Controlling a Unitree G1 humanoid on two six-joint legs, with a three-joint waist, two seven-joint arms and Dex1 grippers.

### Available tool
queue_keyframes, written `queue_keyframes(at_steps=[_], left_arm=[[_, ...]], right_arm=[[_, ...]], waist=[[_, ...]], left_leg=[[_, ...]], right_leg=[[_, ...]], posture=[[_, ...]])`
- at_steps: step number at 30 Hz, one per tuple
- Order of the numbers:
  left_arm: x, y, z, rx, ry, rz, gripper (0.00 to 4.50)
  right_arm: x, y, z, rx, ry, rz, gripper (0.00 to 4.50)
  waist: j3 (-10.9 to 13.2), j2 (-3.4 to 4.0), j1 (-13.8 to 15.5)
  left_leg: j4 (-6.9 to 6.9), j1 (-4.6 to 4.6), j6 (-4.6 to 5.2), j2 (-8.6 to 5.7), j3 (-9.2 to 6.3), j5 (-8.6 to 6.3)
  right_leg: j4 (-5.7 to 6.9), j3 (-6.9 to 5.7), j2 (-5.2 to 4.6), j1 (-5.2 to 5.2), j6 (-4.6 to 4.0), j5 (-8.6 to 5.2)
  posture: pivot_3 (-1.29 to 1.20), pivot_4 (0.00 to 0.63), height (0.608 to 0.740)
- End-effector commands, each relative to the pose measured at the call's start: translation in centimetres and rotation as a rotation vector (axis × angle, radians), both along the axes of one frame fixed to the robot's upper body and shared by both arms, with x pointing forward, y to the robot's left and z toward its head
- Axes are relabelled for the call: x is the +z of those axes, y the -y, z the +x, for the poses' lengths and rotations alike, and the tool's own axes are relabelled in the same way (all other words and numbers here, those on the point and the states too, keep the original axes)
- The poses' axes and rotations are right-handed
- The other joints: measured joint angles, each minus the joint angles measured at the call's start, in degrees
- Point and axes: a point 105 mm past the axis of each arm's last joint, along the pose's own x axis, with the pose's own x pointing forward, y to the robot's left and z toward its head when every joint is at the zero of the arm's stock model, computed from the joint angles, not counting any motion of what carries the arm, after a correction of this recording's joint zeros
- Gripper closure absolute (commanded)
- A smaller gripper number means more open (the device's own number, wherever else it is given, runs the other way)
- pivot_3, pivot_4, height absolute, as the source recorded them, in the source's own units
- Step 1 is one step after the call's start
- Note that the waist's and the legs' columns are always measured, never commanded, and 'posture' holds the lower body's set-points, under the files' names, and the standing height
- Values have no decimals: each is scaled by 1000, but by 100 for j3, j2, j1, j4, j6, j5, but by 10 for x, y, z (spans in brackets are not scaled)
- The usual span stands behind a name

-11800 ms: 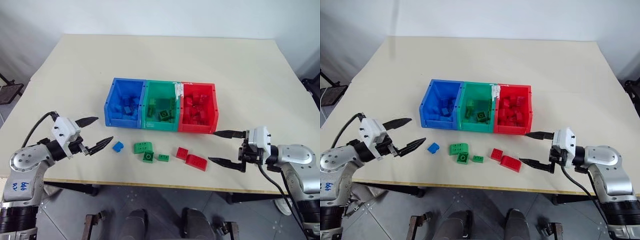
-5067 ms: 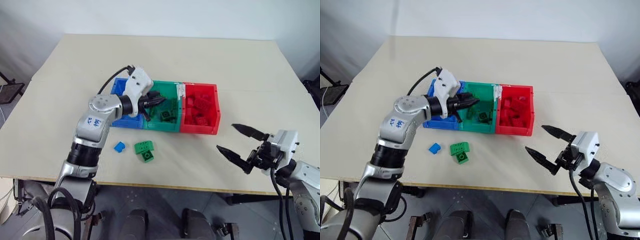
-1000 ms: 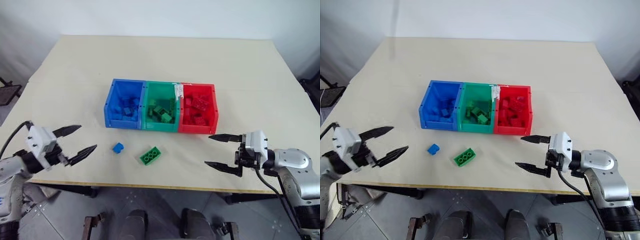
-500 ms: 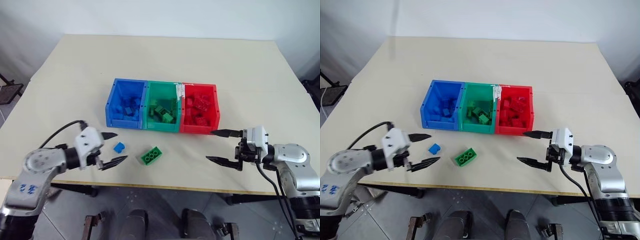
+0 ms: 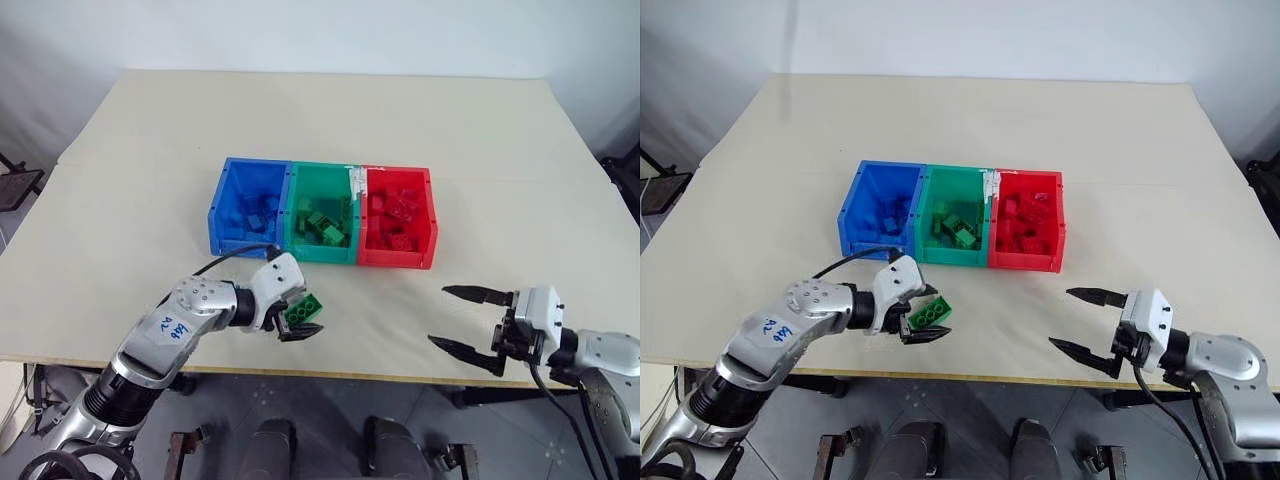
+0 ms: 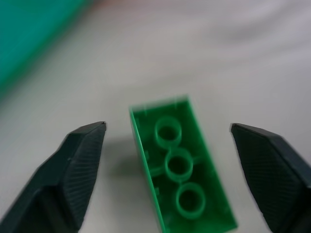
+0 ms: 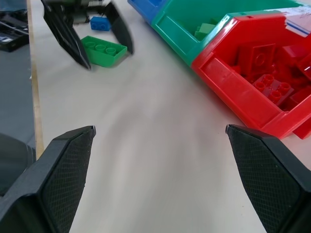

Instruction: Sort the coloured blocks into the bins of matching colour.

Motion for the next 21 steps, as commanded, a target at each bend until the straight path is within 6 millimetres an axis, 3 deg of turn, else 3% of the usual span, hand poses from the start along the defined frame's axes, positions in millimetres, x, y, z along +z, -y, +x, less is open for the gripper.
queue_keyframes(at_steps=[1, 6, 9, 15, 21], left_arm=[[-1, -5, -3, -36, 1, 48, 1579], [6, 0, -4, -95, 23, 1, 3020], [35, 9, -3, -191, 85, -132, 3021], [83, -4, 68, -22, 345, -179, 3021], [97, 8, 101, -1, 394, -226, 3021]], right_arm=[[10, -2, -4, -7, 39, 18, 0], [9, 1, -5, -18, 36, 8, 0], [12, 5, -6, -57, 42, 33, 0], [30, 11, 6, -264, 167, 205, 0], [35, 10, 12, -353, 229, 256, 0]], waist=[[0, 0, -5], [0, 0, -1], [0, 0, 13], [1, -4, 22], [1, -4, 9]], left_leg=[[0, 1, 0, 0, 0, 0], [-2, 1, 0, 0, 0, 0], [-2, 0, 0, 1, 0, 0], [8, -1, -5, -1, -6, 4], [0, -3, -3, -4, -4, 4]], right_leg=[[0, 1, 0, 0, 0, 0], [-3, 1, 0, 0, 0, 0], [-3, 0, 0, 0, 0, 0], [4, -5, 0, 3, 0, 0], [1, -6, 0, -1, 2, 1]], posture=[[0, 150, 740], [0, 150, 740], [0, 150, 740], [0, 150, 740], [0, 150, 740]])
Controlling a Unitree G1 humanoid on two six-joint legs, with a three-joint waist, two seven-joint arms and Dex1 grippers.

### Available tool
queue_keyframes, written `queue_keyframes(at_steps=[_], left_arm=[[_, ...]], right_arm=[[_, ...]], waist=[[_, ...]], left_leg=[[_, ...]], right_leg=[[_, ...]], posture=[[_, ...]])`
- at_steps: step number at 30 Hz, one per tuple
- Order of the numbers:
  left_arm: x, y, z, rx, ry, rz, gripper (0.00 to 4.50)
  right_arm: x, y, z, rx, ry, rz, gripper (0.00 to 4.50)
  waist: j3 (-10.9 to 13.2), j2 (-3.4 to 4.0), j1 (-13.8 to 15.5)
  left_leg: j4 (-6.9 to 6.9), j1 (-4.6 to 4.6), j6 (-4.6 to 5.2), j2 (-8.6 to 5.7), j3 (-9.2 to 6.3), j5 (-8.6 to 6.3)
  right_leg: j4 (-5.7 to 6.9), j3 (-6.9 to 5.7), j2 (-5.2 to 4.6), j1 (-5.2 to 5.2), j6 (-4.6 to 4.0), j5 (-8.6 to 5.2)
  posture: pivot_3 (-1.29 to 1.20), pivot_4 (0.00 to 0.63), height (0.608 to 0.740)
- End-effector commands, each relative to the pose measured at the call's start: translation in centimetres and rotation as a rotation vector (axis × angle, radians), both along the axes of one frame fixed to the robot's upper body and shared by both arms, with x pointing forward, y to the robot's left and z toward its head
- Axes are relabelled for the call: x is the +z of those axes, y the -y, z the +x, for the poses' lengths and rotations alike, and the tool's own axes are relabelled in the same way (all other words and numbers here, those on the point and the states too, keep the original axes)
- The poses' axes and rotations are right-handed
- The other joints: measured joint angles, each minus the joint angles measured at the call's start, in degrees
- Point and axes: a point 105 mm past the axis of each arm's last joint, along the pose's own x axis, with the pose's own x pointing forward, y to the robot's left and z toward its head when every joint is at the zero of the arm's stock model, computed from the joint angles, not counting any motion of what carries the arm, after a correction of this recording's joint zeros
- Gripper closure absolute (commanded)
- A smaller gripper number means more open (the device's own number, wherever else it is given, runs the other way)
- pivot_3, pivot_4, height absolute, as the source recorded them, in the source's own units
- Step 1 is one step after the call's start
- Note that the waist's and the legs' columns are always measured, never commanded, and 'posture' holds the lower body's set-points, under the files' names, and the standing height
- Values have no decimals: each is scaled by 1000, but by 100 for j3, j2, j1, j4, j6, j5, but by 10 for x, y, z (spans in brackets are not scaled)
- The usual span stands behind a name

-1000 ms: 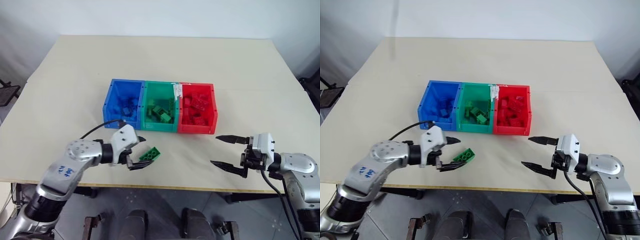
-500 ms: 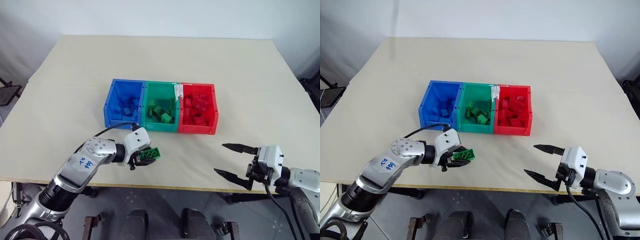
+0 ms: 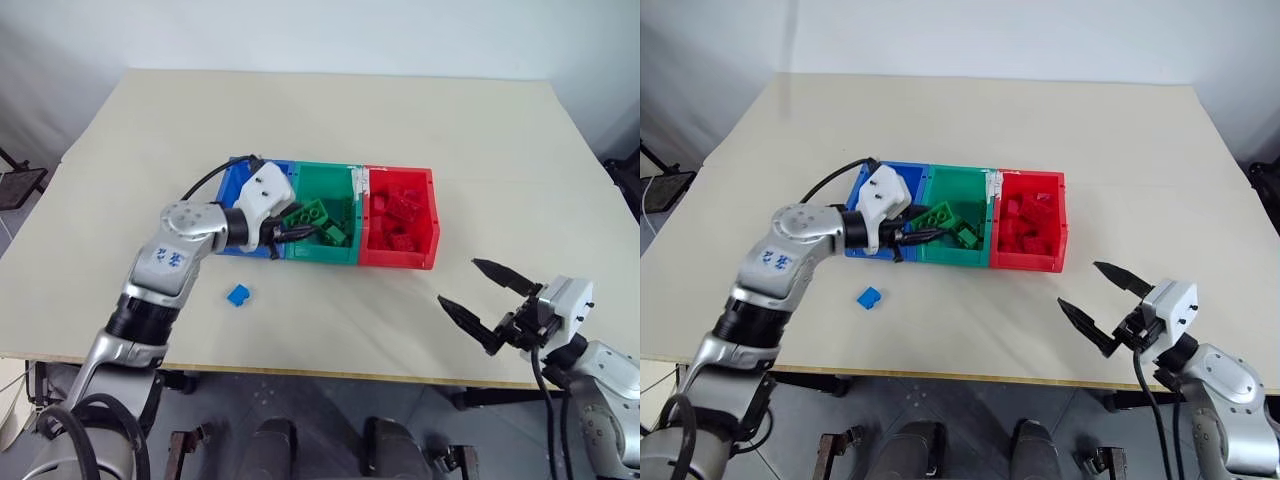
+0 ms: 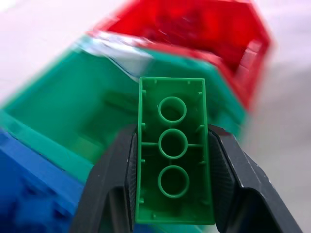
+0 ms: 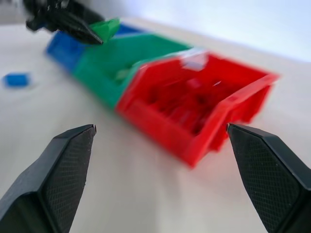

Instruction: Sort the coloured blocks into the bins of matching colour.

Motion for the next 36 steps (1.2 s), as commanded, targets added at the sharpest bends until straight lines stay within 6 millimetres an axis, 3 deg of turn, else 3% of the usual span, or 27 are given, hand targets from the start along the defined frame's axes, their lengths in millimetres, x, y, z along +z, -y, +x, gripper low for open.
queue_keyframes(at_steps=[1, 6, 10, 15, 20, 21, 24, 26, 30, 33, 36], left_arm=[[9, 3, 9, -11, 44, -22, 3021], [7, 1, 9, -31, 35, -49, 1437], [20, -20, -7, -45, 143, -68, 234], [19, -74, -42, -1, 207, -54, 234], [5, -145, -99, 126, 213, -95, 110], [-1, -154, -106, 156, 197, -78, 110], [-29, -208, -141, 375, 117, -72, 110], [-42, -225, -155, 464, 71, -98, 110], [-60, -216, -170, 461, 20, -46, 110], [-63, -202, -169, 445, 1, -27, 110], [-64, -167, -156, 395, -47, -44, 110]], right_arm=[[12, -1, -3, -20, 66, -13, 0], [12, -8, -1, 19, 70, -39, 0], [12, -20, 5, 114, 59, -70, 0], [8, -37, 11, 294, 21, -131, 0], [1, -53, 14, 499, -19, -235, 0], [0, -53, 14, 527, -31, -251, 0], [-4, -56, 17, 643, -63, -311, 0], [-8, -63, 18, 695, -67, -325, 0], [-12, -70, 21, 741, -62, -327, 0], [-12, -71, 23, 742, -60, -319, 0], [-13, -64, 23, 720, -76, -323, 0]], waist=[[0, 0, -4], [0, 0, -22], [0, 0, -72], [0, 0, -161], [1, 1, -199], [2, 0, -178], [1, -1, -153], [1, -3, -124], [0, -5, -19], [0, -5, -4], [0, -5, -6]], left_leg=[[0, -1, 2, 0, 2, -1], [0, -1, 4, 0, 5, -2], [1, 2, 4, 3, 9, -2], [-3, 2, 3, 5, 6, -2], [-7, 6, 5, 12, 10, -4], [-7, 7, 5, 14, 5, -6], [0, 5, 8, 15, 6, -10], [0, 6, 14, 14, 7, -15], [2, 6, 13, 14, 2, -16], [4, 4, 12, 12, 2, -17], [4, 5, 10, 13, 2, -17]], right_leg=[[-1, 0, 0, -2, 0, 0], [-2, 1, 0, -2, 0, 0], [2, 5, 0, -2, 1, 0], [2, 4, 0, -3, 0, 0], [-5, 7, 0, -3, -1, -1], [-4, 4, 0, -2, -2, -1], [-14, 0, 0, 4, -2, -1], [-14, 2, 0, 5, -2, -1], [-12, -2, 0, 5, -2, -1], [-11, -1, -3, 5, -2, -1], [-9, -1, -1, 4, -2, -1]], posture=[[0, 150, 740], [0, 150, 740], [0, 150, 740], [0, 150, 740], [0, 150, 740], [0, 150, 740], [0, 150, 740], [0, 150, 740], [0, 150, 740], [0, 150, 740], [0, 150, 740]])
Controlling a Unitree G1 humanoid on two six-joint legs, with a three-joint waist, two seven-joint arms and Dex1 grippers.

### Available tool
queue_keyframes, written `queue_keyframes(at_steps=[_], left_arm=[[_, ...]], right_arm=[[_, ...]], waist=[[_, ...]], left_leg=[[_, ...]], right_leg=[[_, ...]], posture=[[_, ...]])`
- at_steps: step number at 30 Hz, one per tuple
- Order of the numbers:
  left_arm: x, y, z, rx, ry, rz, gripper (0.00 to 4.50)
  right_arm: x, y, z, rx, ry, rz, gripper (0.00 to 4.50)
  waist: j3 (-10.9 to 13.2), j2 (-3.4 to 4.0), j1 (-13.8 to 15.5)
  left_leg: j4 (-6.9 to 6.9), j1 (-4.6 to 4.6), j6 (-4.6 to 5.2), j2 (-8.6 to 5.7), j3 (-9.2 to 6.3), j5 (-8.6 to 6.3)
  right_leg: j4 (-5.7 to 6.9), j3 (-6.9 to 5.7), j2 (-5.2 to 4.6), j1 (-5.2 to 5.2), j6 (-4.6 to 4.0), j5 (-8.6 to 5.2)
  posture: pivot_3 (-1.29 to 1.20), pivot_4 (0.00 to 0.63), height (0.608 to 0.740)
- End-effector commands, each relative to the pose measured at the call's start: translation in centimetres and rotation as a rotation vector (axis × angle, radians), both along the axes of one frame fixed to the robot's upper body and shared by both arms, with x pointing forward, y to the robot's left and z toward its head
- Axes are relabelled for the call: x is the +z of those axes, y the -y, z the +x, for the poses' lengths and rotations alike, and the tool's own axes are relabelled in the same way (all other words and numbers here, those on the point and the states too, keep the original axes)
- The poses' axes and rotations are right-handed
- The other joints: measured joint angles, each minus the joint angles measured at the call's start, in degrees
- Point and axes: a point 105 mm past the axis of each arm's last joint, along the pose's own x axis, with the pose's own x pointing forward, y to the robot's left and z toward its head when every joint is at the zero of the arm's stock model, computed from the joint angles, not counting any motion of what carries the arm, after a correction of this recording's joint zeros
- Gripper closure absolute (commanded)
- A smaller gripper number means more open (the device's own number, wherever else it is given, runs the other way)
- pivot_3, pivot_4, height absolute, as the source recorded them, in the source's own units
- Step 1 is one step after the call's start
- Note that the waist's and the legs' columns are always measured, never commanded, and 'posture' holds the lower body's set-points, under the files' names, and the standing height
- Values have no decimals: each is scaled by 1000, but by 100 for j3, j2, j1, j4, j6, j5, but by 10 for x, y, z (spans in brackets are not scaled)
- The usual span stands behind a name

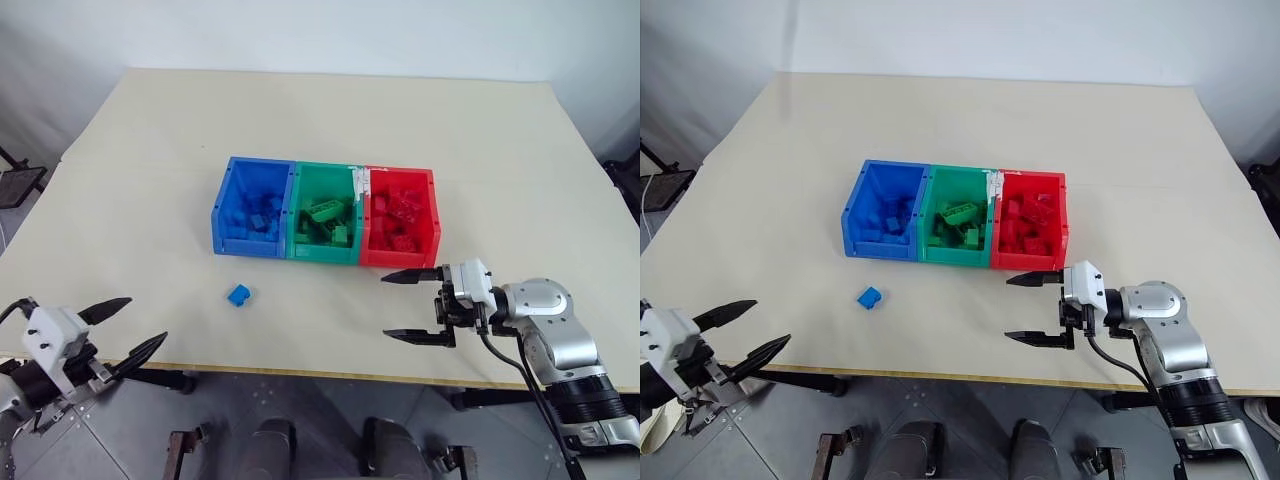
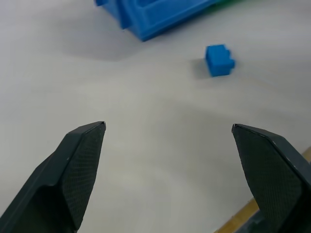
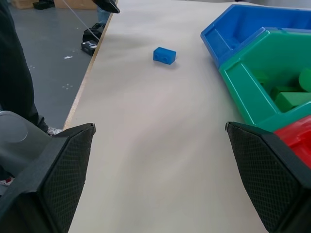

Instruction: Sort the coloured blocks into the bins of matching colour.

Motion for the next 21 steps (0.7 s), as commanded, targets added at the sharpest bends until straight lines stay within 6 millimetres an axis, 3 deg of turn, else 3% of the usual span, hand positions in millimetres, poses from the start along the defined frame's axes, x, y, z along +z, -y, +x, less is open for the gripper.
queue_keyframes(at_steps=[1, 6, 10, 13, 16, 21], left_arm=[[5, 41, 14, -42, -20, -5, 110], [-5, 82, 39, -20, -104, -6, 110], [-12, 83, 57, 92, -146, 16, 110], [-19, 84, 57, 105, -188, 25, 110], [-25, 86, 55, 95, -234, 24, 704], [-28, 88, 53, 61, -265, 23, 2310]], right_arm=[[5, 10, 0, -27, 19, 1, 0], [2, 16, -4, -55, 12, -3, 0], [1, 15, -10, -58, 7, 10, 0], [2, 12, -13, -55, 10, 22, 0], [2, 8, -14, -57, 19, 36, 0], [2, 5, -14, -68, 28, 46, 0]], waist=[[0, 0, 0], [0, 0, -13], [0, 1, -76], [0, 1, -104], [0, 1, -100], [0, 1, -97]], left_leg=[[0, 0, 0, -1, 0, 0], [-1, 1, -1, -2, 0, 0], [-4, 2, -5, 0, 4, 2], [-5, 2, -6, 1, 4, 3], [-5, 1, -7, 0, 3, 2], [-4, 2, -8, 0, 3, 3]], right_leg=[[-1, 1, 0, 0, 0, 0], [10, 4, 2, -3, 0, 0], [12, 6, 5, -8, -1, -1], [11, 6, 7, -8, -2, -1], [9, 7, 6, -7, -2, -1], [8, 8, 6, -6, -2, -1]], posture=[[0, 150, 740], [0, 150, 740], [0, 150, 740], [0, 150, 740], [0, 150, 740], [0, 150, 740]])
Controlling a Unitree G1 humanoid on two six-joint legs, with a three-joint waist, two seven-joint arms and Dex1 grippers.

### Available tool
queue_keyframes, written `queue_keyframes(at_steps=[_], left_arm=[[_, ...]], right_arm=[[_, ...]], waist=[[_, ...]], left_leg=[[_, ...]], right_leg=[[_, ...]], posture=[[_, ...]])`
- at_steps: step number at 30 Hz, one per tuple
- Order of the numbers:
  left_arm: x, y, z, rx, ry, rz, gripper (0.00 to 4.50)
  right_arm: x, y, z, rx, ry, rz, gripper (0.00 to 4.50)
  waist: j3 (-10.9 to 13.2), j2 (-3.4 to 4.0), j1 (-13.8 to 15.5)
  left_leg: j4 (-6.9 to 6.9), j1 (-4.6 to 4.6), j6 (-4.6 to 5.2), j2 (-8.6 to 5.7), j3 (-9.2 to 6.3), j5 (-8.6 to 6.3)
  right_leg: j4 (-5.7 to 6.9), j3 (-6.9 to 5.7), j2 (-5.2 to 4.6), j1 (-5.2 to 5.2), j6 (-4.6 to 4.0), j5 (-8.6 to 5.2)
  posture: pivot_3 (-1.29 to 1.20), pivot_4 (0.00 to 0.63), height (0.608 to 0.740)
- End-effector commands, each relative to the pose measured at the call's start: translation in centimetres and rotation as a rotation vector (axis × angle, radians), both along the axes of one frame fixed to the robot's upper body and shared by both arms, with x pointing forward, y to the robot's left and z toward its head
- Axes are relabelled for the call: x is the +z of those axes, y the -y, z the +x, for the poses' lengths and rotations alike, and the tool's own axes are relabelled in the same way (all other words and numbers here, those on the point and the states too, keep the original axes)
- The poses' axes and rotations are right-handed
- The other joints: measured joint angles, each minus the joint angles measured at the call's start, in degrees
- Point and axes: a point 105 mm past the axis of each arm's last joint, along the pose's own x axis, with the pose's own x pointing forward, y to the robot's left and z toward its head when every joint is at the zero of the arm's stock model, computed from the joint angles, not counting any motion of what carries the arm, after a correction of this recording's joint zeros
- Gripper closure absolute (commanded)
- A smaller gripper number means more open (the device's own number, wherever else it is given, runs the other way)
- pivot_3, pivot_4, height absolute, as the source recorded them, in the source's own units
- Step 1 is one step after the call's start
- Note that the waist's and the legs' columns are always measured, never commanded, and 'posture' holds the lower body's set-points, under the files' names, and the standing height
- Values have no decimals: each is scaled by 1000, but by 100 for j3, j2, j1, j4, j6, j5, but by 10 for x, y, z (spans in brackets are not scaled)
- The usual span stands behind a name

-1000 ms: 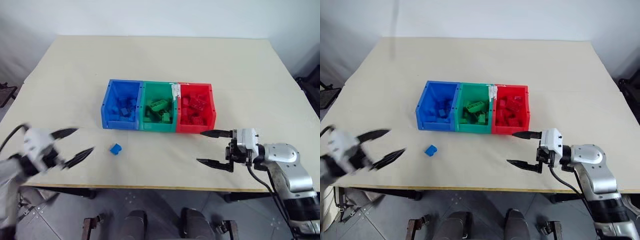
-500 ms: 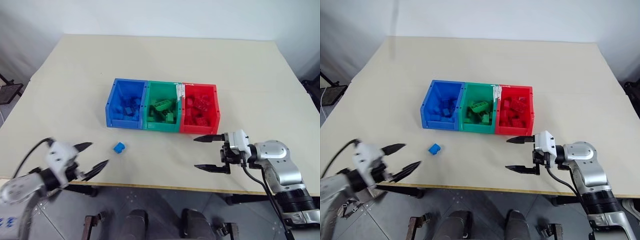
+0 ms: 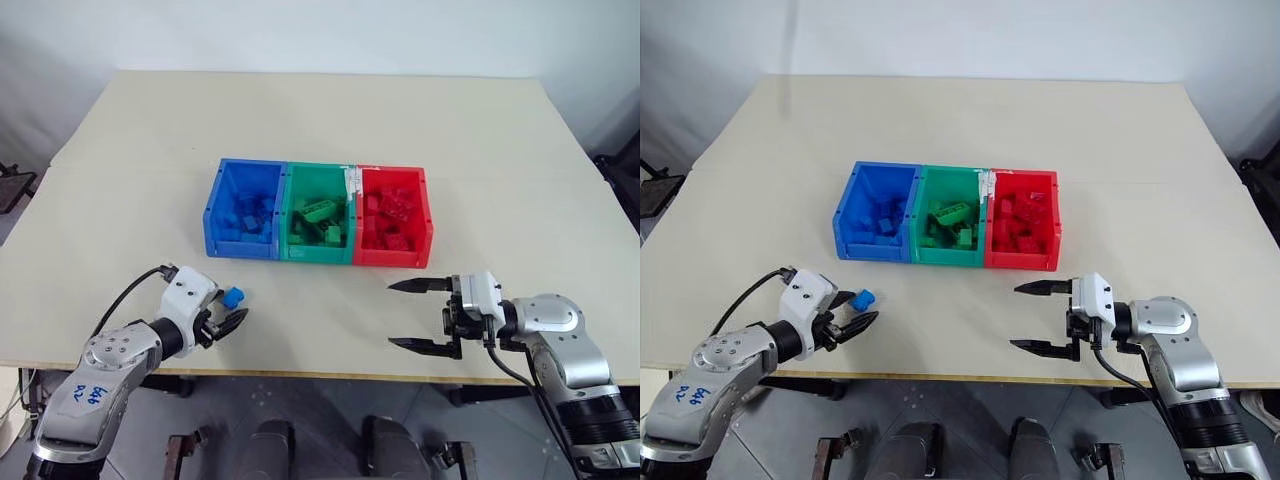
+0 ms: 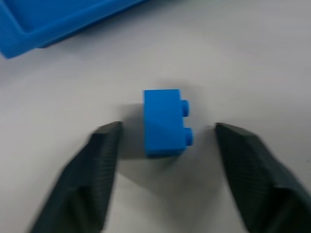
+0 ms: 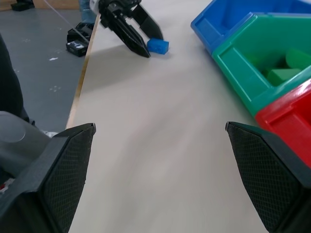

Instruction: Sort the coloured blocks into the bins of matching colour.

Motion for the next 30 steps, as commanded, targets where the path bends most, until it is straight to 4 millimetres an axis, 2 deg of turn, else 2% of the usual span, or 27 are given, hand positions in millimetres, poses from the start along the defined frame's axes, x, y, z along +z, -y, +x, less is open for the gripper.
queue_keyframes(at_steps=[1, 4, 5, 8, 10, 14, 18, 21, 25, 27, 30], left_arm=[[-2, -2, -1, -12, -18, 6, 2633], [2, -3, 2, -35, 20, -6, 3544], [6, -3, 4, -39, 46, -18, 3584], [15, 1, 4, -84, 101, -61, 3584], [28, 4, 6, -111, 177, -99, 3584], [72, 6, 27, -87, 389, -175, 3584], [98, 11, 54, -74, 485, -176, 3584], [107, 13, 74, -66, 500, -149, 3584], [98, 10, 88, -72, 458, -140, 3584], [100, 12, 91, -92, 469, -172, 2861], [103, 11, 93, -106, 507, -187, 2068]], right_arm=[[8, -1, -1, -9, 41, 30, 0], [9, -1, 0, -30, 50, 43, 0], [10, 0, 1, -41, 53, 51, 0], [11, 0, 0, -64, 51, 73, 0], [17, 1, 1, -114, 54, 120, 0], [39, 7, 10, -289, 80, 301, 0], [50, 16, 19, -413, 132, 402, 0], [49, 19, 20, -445, 156, 396, 0], [47, 21, 19, -454, 163, 379, 0], [46, 22, 18, -458, 165, 373, 0], [43, 22, 17, -449, 163, 353, 0]], waist=[[0, 0, 0], [0, 1, 4], [0, 1, 8], [0, 0, 28], [0, 0, 51], [0, 0, 110], [-1, 0, 106], [-1, 0, 92], [-1, -1, 49], [-1, -1, 29], [-1, -1, 37]], left_leg=[[0, 0, 0, 0, 0, 0], [0, 0, 0, 0, 0, -1], [0, 0, 0, 0, 0, 0], [0, 0, 0, -1, 1, 0], [0, -1, -1, 0, 0, -1], [4, -3, -6, 1, -6, 1], [8, -1, -9, -4, -6, 4], [5, -1, -8, -5, -4, 4], [-2, -1, -5, -6, 3, 2], [-4, -1, -5, -5, 4, 2], [-3, -3, -5, -4, 4, 2]], right_leg=[[0, 0, 0, 0, 0, 0], [-2, 0, 0, 0, 0, 0], [-2, 0, 0, 0, 0, 0], [-2, 1, -1, 0, 0, 0], [-4, -1, -1, 0, 0, 0], [-1, -5, -1, 1, 0, 0], [7, -4, -1, 3, 0, 0], [8, -4, 0, 1, 0, 0], [3, -1, 0, -3, 0, 0], [2, -2, 0, -6, 0, 0], [2, -2, 0, -7, 0, 0]], posture=[[0, 150, 740], [0, 150, 740], [0, 150, 740], [0, 150, 740], [0, 150, 740], [0, 150, 740], [0, 150, 740], [0, 150, 740], [0, 150, 740], [0, 150, 740], [0, 150, 740]])
